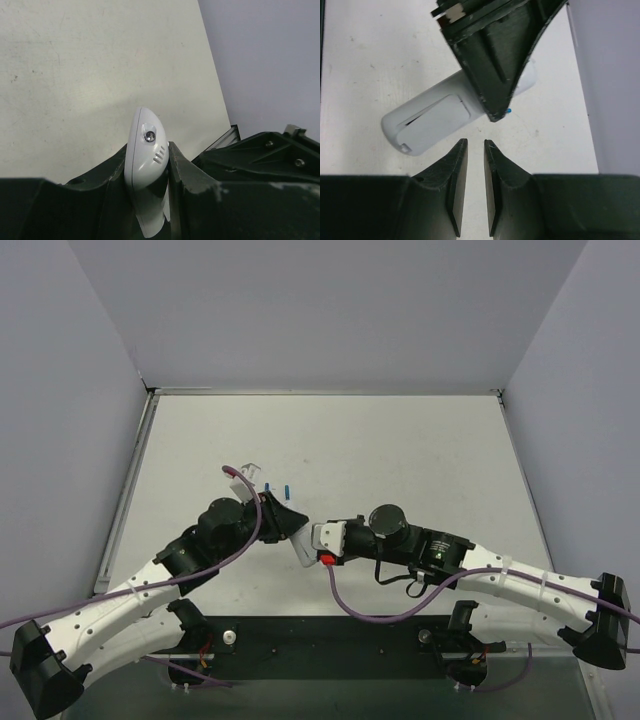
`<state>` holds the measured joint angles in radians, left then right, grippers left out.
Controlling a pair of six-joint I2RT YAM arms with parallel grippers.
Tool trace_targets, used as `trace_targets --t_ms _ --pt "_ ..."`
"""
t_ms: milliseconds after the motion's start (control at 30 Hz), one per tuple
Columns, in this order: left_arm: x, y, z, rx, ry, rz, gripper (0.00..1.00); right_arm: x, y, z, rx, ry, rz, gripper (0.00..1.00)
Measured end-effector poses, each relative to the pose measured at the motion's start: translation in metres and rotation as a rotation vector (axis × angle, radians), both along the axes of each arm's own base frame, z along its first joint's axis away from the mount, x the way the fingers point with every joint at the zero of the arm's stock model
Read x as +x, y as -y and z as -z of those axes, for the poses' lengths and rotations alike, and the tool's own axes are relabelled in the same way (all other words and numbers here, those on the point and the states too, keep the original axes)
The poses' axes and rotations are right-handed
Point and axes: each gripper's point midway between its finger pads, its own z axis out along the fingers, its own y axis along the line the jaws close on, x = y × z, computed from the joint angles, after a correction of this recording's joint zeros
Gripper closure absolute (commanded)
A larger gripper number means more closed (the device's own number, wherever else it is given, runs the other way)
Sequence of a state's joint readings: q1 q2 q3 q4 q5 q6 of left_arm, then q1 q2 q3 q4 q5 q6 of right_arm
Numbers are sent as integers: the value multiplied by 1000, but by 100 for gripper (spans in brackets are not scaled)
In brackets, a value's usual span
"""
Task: Load the batteries into the remote control
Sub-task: Remove the battery cover from the remote control.
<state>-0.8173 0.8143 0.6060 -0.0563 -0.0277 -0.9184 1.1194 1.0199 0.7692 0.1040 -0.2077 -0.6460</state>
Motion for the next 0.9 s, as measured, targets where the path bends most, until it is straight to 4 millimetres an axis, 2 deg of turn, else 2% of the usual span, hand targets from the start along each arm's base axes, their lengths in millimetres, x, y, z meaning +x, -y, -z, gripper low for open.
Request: trace_targets --t_ms 100,233,333,367,467,667,800,900 --pt "-4 0 10 30 -26 17 100 7 0 -9 27 31 25 84" --pt "-4 -2 13 30 -34 8 100 8 0 -11 31 37 31 80" --pt "-4 -6 22 24 -45 -13 100 7 0 -10 36 19 37 63" --pt "-3 -7 25 22 -48 -23 100 6 0 -9 39 1 43 54" --pt "-2 -11 37 12 -57 -50 100 2 1 -5 50 -80 68 41" --pt "2 -22 53 -18 -60 -116 100 -8 -4 -12 140 -346 174 37" --pt "5 -26 49 -53 -41 -149 100 -12 -15 -20 188 -527 254 38" --pt "7 -27 43 -79 -26 -166 100 -13 -21 -13 184 -635 316 41"
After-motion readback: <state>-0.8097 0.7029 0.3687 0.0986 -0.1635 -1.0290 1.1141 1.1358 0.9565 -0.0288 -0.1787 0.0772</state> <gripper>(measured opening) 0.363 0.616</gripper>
